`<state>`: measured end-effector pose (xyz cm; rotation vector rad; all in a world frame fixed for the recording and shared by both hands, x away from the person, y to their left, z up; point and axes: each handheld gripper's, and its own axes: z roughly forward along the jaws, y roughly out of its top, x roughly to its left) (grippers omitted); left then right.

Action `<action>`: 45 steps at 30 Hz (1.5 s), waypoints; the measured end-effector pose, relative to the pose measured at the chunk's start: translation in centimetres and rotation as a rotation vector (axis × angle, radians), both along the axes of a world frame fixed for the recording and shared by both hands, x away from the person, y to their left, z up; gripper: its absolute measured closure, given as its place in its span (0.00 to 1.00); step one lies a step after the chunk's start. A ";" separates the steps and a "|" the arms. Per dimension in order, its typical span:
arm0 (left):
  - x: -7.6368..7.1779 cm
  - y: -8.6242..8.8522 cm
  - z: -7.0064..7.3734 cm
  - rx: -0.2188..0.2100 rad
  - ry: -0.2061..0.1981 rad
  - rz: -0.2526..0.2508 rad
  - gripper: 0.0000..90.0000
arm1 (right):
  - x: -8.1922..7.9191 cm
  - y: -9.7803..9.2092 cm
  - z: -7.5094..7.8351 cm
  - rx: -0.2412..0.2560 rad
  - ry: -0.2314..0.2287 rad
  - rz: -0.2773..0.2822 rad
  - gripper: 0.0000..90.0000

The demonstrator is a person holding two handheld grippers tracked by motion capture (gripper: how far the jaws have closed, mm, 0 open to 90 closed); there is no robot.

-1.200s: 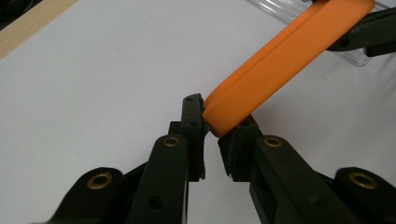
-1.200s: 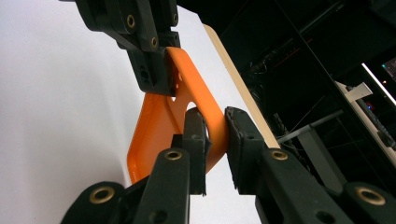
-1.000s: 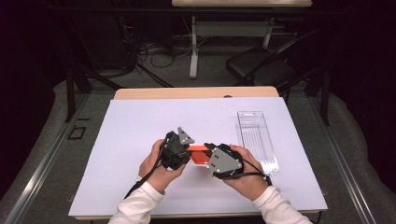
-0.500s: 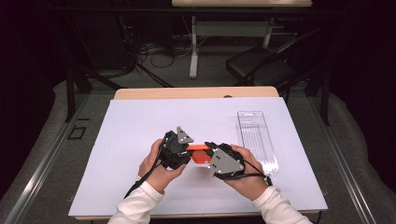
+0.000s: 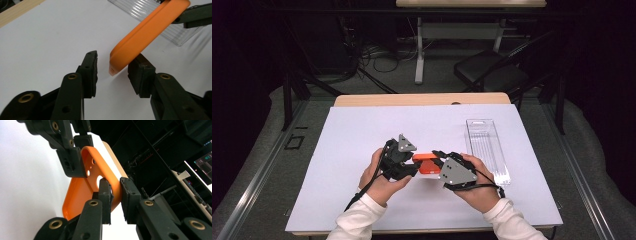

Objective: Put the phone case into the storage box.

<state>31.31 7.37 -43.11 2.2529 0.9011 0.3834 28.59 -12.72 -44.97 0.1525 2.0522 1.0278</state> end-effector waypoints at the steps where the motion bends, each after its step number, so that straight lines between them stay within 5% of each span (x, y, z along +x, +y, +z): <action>1: 0.0 0.1 0.0 -0.012 0.005 0.000 0.65 | 0.1 -0.1 0.0 0.002 0.003 0.001 0.89; 23: 0.8 1.7 0.2 -0.148 0.046 -0.067 0.61 | 2.0 -2.9 0.0 0.185 0.109 0.064 0.88; 35: 1.0 2.2 0.3 -0.183 0.040 -0.081 0.63 | 2.2 -3.5 0.1 0.201 0.108 0.060 0.88; 45: 1.0 2.5 0.6 -0.177 0.010 -0.075 0.54 | 2.3 -4.0 0.2 0.207 0.096 0.049 0.88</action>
